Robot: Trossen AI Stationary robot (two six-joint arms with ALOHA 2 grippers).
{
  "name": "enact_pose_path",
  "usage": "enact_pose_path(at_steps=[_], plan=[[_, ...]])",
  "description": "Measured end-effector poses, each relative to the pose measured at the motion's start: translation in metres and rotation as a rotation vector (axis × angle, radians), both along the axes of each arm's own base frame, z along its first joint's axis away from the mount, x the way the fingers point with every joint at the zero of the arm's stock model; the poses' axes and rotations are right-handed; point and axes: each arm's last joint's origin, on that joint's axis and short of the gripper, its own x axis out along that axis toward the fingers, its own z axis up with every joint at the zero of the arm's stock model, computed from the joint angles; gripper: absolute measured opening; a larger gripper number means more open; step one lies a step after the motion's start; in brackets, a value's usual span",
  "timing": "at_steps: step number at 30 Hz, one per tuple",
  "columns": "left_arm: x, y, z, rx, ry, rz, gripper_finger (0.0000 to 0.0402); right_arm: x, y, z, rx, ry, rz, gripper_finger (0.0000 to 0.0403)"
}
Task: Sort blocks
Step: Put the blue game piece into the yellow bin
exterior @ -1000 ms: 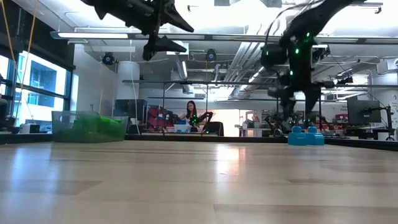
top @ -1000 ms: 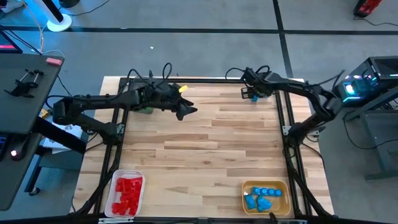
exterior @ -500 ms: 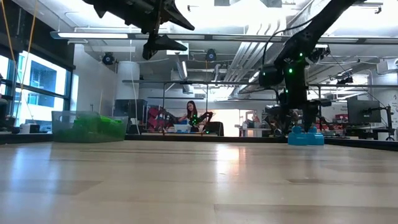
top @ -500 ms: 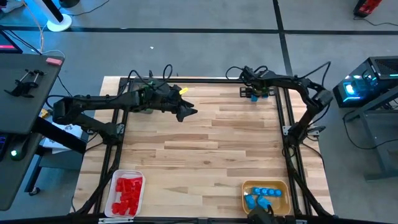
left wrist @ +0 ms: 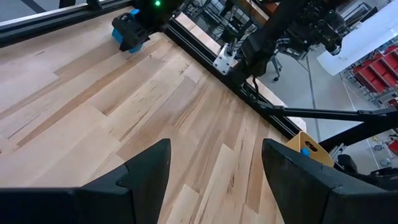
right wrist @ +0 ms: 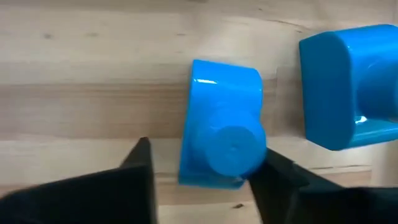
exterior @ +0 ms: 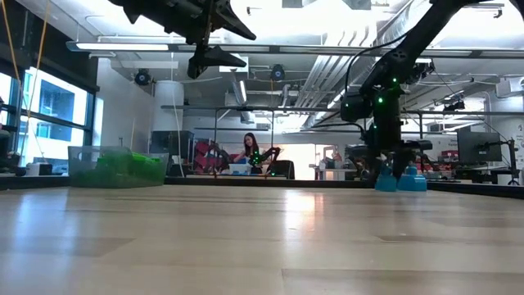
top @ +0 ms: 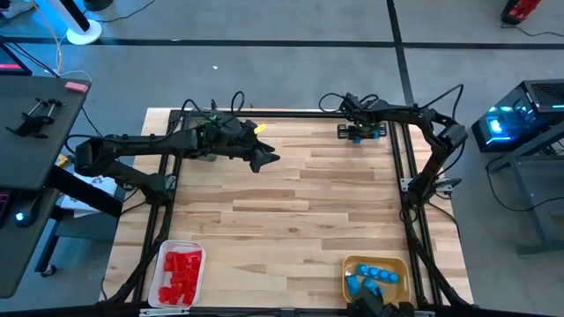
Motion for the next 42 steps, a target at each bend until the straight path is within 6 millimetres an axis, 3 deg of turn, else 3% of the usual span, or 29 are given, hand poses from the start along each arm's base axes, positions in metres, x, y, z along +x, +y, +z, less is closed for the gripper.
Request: enact_pose_path(at_steps=[7, 12, 17, 23, 28, 33, 42], plan=[[0.000, 0.000, 0.000, 0.000, 0.000, -0.001, 0.0239, 0.002, 0.011, 0.003, 0.040, 0.057, 0.124, 0.0014], [0.000, 0.000, 0.000, 0.001, 0.000, -0.002, 0.0239, 0.005, 0.027, 0.024, 0.003, 0.071, 0.213, 0.0018], [0.000, 0.000, 0.000, 0.001, -0.001, -0.002, 0.0239, -0.001, 0.050, 0.068, -0.099, -0.021, 0.282, 0.0004], [0.000, 0.001, 0.001, 0.072, -0.001, 0.013, 0.0239, -0.012, 0.120, 0.132, -0.173, -0.280, 0.492, 0.0003], [0.002, 0.005, 0.005, 0.195, -0.026, 0.097, 0.0239, -0.022, 0.189, 0.164, -0.102, -0.570, 0.615, 0.0002], [0.009, 0.012, 0.008, 0.266, -0.095, 0.089, 0.0239, -0.027, 0.250, 0.170, 0.009, -0.670, 0.653, 0.0001], [0.024, 0.019, -0.011, 0.203, -0.083, 0.003, 0.0239, -0.029, 0.354, 0.150, 0.455, -0.596, 0.709, 0.0001]])
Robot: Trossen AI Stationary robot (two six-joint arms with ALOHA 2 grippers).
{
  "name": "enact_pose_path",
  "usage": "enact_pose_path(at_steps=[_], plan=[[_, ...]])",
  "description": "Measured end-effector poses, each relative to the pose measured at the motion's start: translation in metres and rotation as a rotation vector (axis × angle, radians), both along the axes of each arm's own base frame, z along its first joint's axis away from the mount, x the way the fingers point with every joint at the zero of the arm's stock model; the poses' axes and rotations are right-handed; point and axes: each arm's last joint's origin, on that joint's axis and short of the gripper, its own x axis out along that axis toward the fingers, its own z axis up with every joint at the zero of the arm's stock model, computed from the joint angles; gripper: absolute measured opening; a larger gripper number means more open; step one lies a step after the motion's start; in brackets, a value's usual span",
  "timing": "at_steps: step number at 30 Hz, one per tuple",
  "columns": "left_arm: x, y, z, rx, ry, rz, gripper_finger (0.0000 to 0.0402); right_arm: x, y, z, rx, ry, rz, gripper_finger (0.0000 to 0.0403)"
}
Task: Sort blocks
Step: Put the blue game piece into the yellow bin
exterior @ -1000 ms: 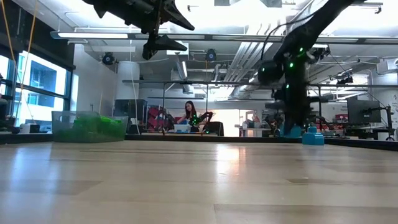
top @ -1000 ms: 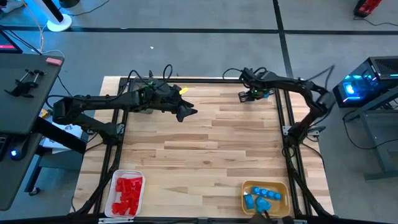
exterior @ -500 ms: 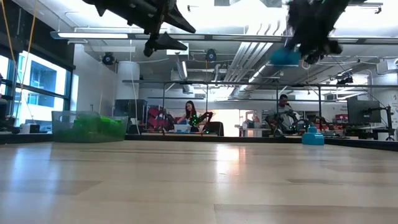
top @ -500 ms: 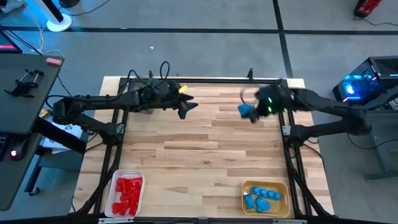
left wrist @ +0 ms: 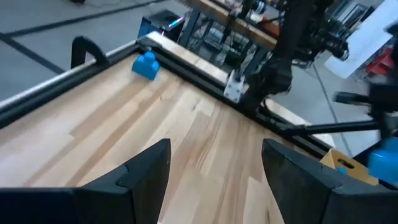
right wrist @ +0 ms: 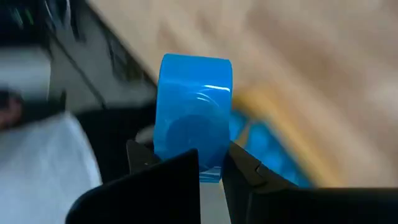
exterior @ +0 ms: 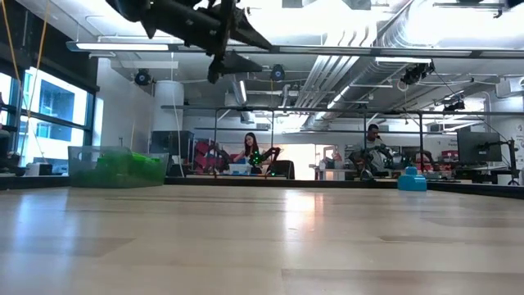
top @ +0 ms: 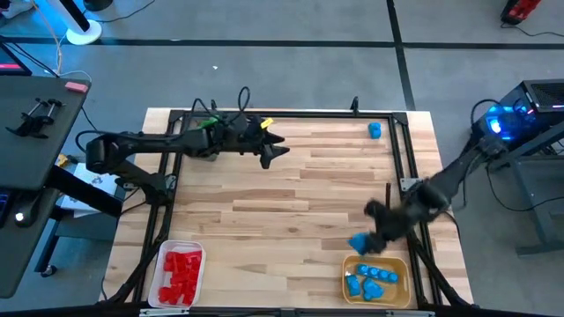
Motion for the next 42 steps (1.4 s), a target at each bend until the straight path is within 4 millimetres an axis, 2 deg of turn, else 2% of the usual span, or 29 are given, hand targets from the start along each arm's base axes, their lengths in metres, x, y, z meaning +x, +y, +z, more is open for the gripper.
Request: enact_pose_path(at_steps=[5, 8, 11, 15, 18, 27, 30, 33, 35, 39, 42], plan=[[0.006, 0.001, -0.010, -0.026, 0.031, -0.001, 0.0239, 0.000, 0.046, -0.014, 0.159, 0.131, 0.079, 0.0001], [0.007, 0.002, -0.014, -0.050, 0.037, -0.045, 0.0239, 0.002, 0.066, -0.023, 0.221, 0.189, 0.148, 0.0001], [0.007, 0.001, -0.013, -0.057, 0.031, -0.085, 0.0239, 0.006, 0.076, -0.033, 0.232, 0.246, 0.190, 0.0001], [0.007, 0.001, -0.013, -0.045, 0.032, -0.091, 0.0239, 0.009, 0.080, -0.043, 0.212, 0.302, 0.210, 0.0011], [0.007, 0.000, -0.012, -0.055, 0.028, -0.093, 0.0239, 0.010, 0.080, -0.045, 0.224, 0.327, 0.232, 0.0045], [0.007, -0.002, -0.012, -0.119, 0.020, -0.154, 0.0239, 0.010, 0.078, -0.043, 0.261, 0.323, 0.388, 0.0196], [0.007, -0.002, -0.013, -0.123, 0.025, -0.153, 0.0239, 0.017, 0.073, -0.042, 0.286, 0.294, 0.442, 0.0228], [0.007, -0.002, -0.013, -0.156, 0.022, -0.142, 0.0239, 0.030, 0.065, -0.040, 0.248, 0.160, 0.461, 0.0242], [0.006, -0.002, -0.013, -0.191, 0.023, -0.134, 0.0239, 0.043, 0.051, -0.040, 0.176, 0.068, 0.429, 0.0244], [0.007, -0.004, -0.013, -0.268, 0.017, -0.172, 0.0239, 0.063, 0.001, -0.041, -0.039, 0.012, 0.242, 0.0245], [0.006, -0.006, -0.012, -0.332, 0.014, -0.197, 0.0239, 0.061, -0.048, -0.037, -0.284, 0.045, 0.065, 0.0243]])
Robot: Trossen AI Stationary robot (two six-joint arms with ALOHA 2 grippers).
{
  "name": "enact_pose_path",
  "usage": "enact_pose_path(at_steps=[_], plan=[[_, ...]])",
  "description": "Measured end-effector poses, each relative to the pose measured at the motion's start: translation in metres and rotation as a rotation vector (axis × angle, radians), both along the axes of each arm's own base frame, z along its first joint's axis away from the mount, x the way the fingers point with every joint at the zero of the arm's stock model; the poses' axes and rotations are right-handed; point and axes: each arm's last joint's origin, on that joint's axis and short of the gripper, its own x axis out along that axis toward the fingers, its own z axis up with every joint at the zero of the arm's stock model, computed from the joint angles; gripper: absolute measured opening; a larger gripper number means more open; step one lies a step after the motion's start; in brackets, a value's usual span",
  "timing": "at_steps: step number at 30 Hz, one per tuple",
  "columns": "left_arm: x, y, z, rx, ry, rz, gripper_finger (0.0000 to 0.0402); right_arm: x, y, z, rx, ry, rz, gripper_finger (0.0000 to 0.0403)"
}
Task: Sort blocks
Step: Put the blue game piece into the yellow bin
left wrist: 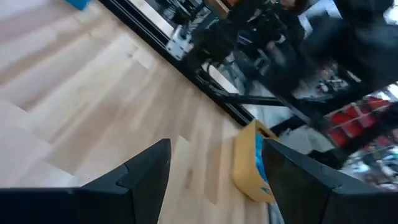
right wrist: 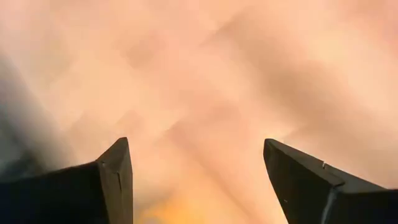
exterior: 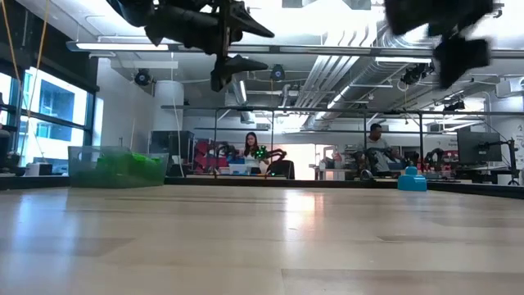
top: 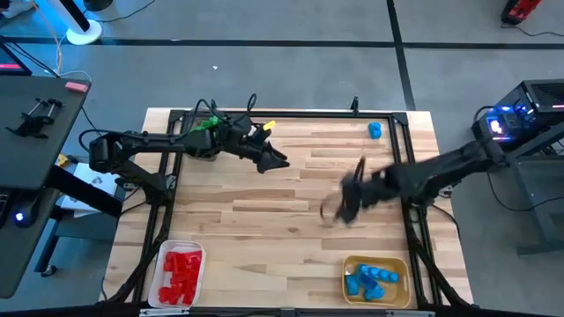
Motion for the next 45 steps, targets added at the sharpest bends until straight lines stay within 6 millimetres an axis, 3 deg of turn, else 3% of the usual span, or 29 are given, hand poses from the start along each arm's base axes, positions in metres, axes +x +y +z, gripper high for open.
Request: enact_pose_path(at_steps=[5, 8, 13, 19, 22, 27, 32, 37, 45], plan=[[-0.001, -0.001, 0.001, -0.058, -0.001, -0.022, 0.0239, -0.038, -0.082, 0.012, -0.448, 0.161, -0.454, 0.0241], [-0.001, -0.002, 0.001, -0.062, 0.000, -0.021, 0.0239, -0.060, -0.123, 0.020, -0.571, 0.232, -0.698, 0.0240], [-0.001, -0.001, 0.001, -0.081, 0.004, 0.000, 0.0239, -0.076, -0.183, 0.019, -0.617, 0.303, -0.815, 0.0240], [-0.001, -0.001, 0.001, -0.104, 0.008, 0.012, 0.0239, -0.103, -0.239, -0.021, -0.454, 0.257, -0.887, 0.0240], [-0.001, -0.001, 0.001, -0.104, 0.008, 0.013, 0.0239, -0.112, -0.246, -0.034, -0.425, 0.262, -0.917, 0.0240], [0.000, -0.001, 0.001, -0.101, 0.008, 0.065, 0.0239, -0.098, -0.245, -0.041, -0.452, 0.283, -0.901, 0.0240], [0.000, -0.001, 0.002, -0.106, 0.008, 0.069, 0.0239, -0.080, -0.246, -0.047, -0.367, 0.176, -0.877, 0.0240], [0.000, -0.002, 0.002, -0.101, 0.007, 0.068, 0.0239, -0.065, -0.248, -0.045, -0.421, 0.074, -0.961, 0.0240], [0.000, -0.002, 0.001, -0.099, 0.009, 0.067, 0.0239, -0.089, -0.276, -0.069, -0.405, 0.273, -1.122, 0.0240]])
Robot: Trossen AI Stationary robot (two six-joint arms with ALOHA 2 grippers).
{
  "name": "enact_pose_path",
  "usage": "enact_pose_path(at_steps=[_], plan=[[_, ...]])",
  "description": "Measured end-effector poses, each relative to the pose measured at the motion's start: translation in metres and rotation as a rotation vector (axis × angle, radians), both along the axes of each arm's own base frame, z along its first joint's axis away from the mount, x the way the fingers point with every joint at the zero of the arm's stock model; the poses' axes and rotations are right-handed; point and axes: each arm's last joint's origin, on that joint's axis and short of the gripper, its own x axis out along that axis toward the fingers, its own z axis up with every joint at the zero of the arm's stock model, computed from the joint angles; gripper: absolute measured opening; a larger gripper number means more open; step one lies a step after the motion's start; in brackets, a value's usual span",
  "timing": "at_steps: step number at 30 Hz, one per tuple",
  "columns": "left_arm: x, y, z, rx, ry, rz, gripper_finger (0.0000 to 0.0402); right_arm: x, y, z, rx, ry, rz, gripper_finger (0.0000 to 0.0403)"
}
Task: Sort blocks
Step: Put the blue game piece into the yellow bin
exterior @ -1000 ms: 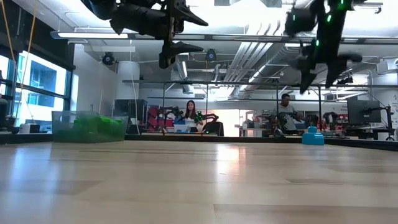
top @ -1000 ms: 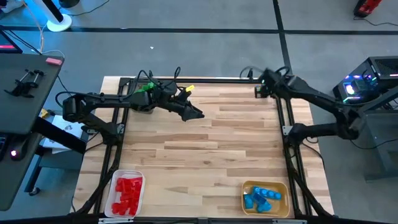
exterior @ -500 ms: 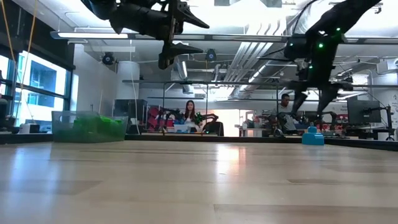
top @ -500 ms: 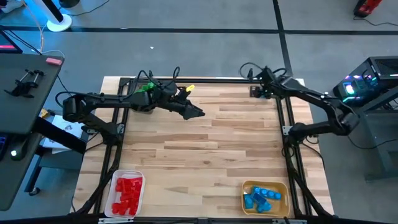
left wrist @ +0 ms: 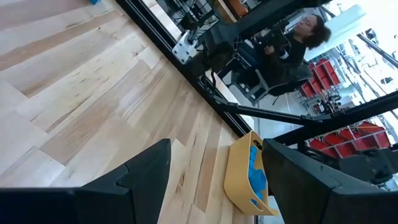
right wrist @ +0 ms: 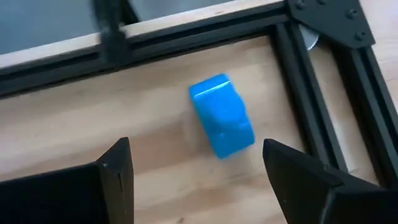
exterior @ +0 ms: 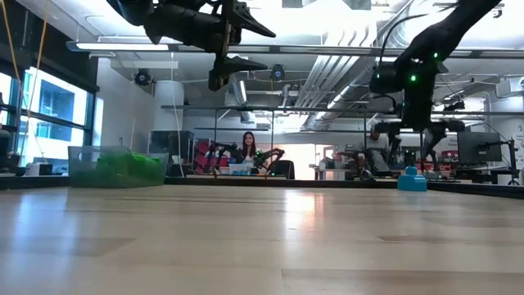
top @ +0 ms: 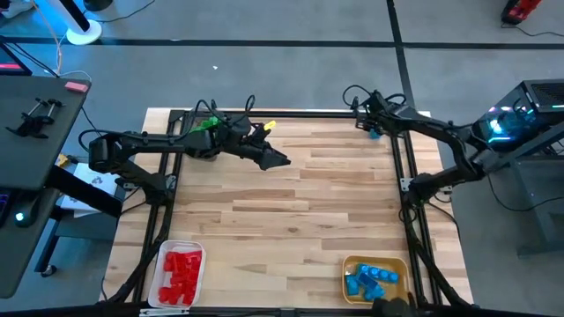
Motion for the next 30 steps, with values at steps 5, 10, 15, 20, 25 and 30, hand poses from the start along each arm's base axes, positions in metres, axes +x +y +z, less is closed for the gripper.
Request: enact_pose_path(at_steps=[5, 10, 15, 20, 25, 30], plan=[[0.000, 0.000, -0.001, -0.001, 0.006, 0.000, 0.0239, 0.004, -0.017, -0.015, -0.031, 0.002, -0.028, 0.0240], [-0.001, -0.001, -0.001, -0.008, 0.014, -0.013, 0.0239, 0.003, -0.023, -0.034, 0.034, 0.063, -0.050, 0.0240], [-0.001, -0.001, -0.003, -0.014, 0.035, -0.016, 0.0239, 0.007, -0.023, -0.042, 0.051, 0.098, -0.038, 0.0240], [-0.001, -0.001, -0.003, -0.015, 0.037, -0.017, 0.0239, 0.008, -0.024, -0.042, 0.042, 0.114, -0.008, 0.0237], [-0.001, -0.001, -0.003, -0.015, 0.036, -0.018, 0.0239, 0.008, -0.024, -0.046, 0.059, 0.139, 0.016, 0.0200], [-0.001, -0.001, -0.003, -0.024, 0.037, -0.015, 0.0239, 0.011, -0.023, -0.051, 0.065, 0.188, 0.032, 0.0142]])
